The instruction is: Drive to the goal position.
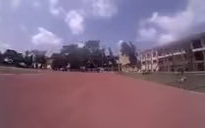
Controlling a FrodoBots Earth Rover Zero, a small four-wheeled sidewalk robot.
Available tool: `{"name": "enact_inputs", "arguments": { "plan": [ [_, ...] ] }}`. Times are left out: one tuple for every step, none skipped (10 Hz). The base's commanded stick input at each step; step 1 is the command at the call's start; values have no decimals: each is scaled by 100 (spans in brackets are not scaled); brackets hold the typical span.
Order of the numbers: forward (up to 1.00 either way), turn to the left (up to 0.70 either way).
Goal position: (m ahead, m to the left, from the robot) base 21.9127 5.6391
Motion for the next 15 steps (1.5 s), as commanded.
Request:
{"name": "enact_inputs", "arguments": {
  "plan": [
    [70,0],
    [70,0],
    [70,0],
    [70,0],
    [70,0],
    [70,-3],
    [70,-15],
    [70,-26],
    [70,-35],
    [70,-35],
    [70,-35],
    [70,-34],
    [70,-29],
    [70,-23],
    [70,-17]
  ]
}}
